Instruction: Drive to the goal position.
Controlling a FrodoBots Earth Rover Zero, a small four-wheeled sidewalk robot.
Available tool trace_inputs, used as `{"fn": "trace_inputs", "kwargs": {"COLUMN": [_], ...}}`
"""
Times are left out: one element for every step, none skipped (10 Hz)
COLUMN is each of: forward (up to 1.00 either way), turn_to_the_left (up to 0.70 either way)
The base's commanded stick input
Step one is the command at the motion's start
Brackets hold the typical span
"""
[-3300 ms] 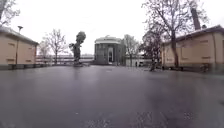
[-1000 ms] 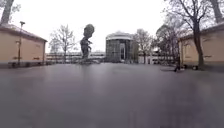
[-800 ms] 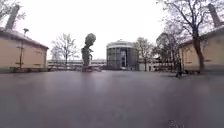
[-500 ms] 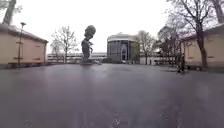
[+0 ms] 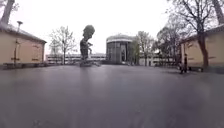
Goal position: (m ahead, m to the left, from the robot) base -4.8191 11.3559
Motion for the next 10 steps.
{"fn": "trace_inputs", "kwargs": {"forward": [1.00, 1.00, 1.00, 1.00, 1.00, 1.00, 1.00, 1.00, 1.00, 1.00], "turn_to_the_left": [0.00, 0.00, 0.00, 0.00, 0.00, 0.00, 0.00, 0.00, 0.00, 0.00]}}
